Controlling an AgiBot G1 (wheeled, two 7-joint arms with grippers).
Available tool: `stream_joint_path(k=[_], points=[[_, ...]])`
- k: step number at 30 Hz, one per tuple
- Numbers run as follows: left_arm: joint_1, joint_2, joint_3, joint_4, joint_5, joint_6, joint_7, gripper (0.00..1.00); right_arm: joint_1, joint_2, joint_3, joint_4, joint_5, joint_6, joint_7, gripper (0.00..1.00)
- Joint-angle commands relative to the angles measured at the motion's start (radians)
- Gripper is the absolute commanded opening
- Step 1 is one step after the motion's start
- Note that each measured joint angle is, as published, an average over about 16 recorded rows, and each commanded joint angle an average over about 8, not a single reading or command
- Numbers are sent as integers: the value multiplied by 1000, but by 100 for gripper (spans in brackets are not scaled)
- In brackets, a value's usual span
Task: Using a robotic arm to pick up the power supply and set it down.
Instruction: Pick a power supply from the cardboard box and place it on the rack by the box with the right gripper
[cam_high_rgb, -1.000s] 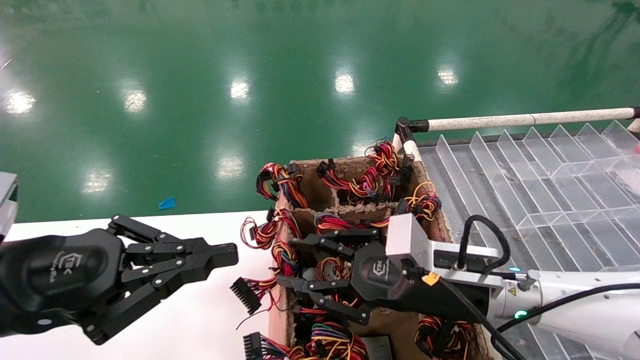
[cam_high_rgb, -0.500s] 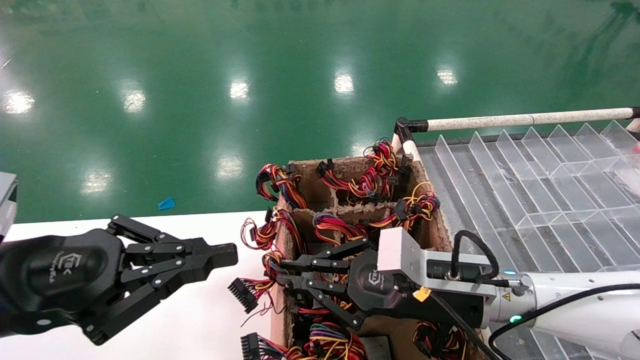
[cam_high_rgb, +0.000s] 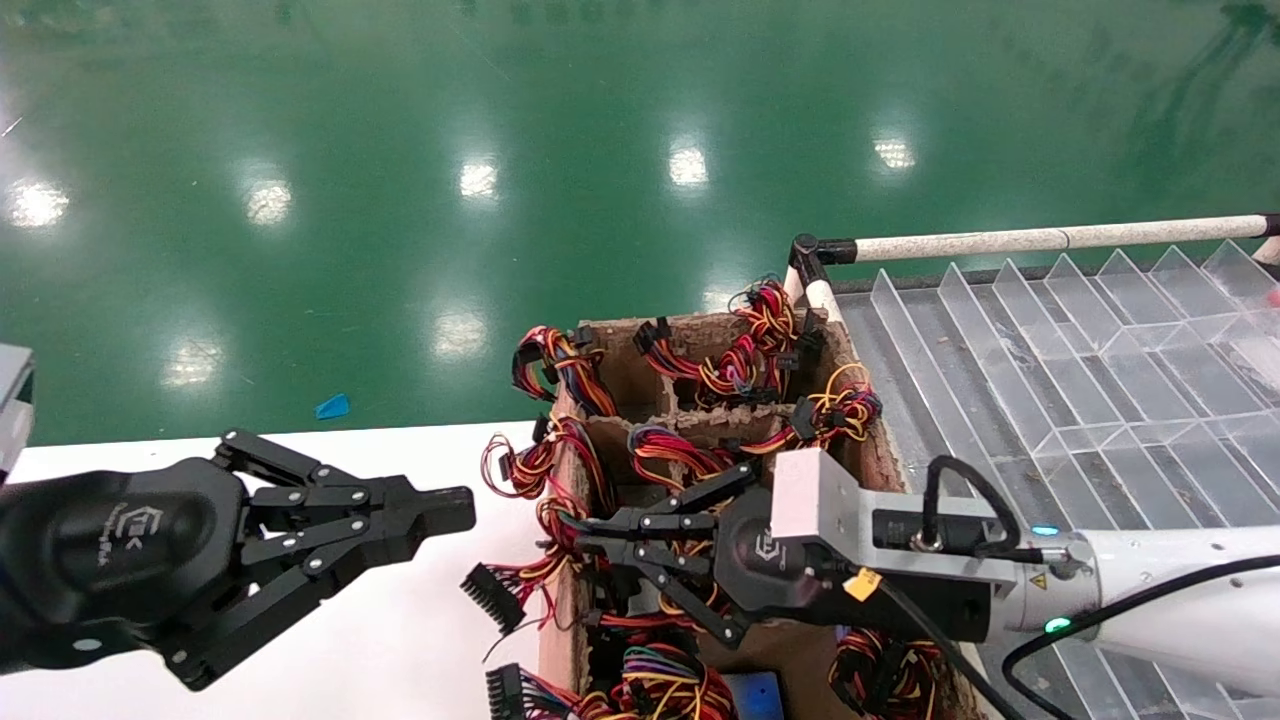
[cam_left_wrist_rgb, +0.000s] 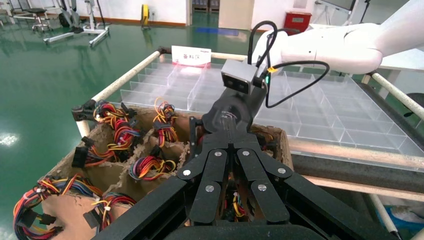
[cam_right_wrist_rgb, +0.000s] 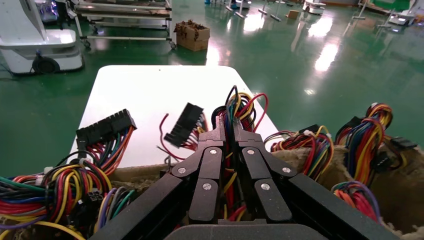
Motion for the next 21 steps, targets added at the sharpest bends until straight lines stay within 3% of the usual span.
stream_joint_path(k=[1,21], points=[[0,0,0,0,0,0,0,0,6,6,4,9,3,0,1,0],[0,0,0,0,0,0,0,0,75,78,103,205,108,31,40,0]])
